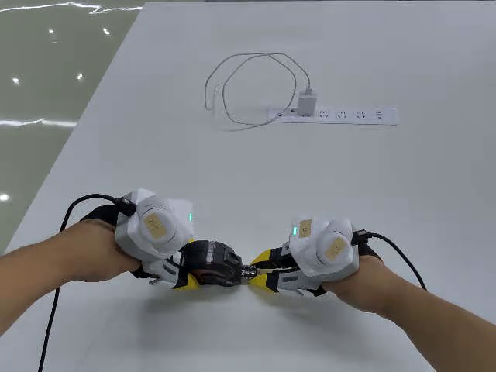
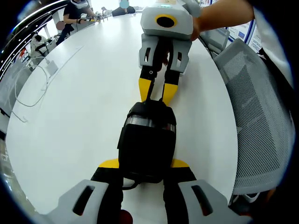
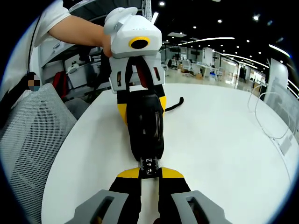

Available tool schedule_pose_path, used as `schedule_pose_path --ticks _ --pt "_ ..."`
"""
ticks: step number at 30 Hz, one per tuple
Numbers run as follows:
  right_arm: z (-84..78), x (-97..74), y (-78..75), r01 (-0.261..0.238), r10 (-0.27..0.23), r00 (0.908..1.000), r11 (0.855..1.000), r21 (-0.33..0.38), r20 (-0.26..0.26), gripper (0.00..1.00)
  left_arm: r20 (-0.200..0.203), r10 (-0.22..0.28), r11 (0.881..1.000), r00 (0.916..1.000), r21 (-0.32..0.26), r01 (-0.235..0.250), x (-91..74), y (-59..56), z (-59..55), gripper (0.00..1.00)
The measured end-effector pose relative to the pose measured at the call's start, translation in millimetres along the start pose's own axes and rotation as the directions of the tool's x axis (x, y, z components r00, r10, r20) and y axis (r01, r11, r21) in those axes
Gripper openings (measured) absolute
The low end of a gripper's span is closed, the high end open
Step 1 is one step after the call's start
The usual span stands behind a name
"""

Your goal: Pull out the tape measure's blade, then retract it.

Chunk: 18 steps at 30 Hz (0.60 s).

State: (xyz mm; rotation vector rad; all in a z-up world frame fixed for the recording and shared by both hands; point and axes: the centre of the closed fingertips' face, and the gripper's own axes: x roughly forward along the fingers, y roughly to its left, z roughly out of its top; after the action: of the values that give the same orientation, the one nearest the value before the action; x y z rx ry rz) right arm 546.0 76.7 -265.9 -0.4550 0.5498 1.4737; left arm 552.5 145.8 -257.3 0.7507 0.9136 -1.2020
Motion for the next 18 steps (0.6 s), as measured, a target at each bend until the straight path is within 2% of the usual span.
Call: schedule_pose_path --ticks 6,18 --pt "-0.8 -0.3 -0.4 -0.001 0.001 1.0000 1.000 -0.004 -0.003 0.09 -0.006 -0.002 1.000 1.0000 0.005 0.002 0.1 -0.2 -0.1 0.28" --pt "-8.6 -11.6 -1.8 0.005 -0.005 0.9999 1.000 -0.003 -0.016 0.09 -0.005 -0.001 1.000 1.0000 0.005 0.001 0.0 -0.4 -0.1 0.28"
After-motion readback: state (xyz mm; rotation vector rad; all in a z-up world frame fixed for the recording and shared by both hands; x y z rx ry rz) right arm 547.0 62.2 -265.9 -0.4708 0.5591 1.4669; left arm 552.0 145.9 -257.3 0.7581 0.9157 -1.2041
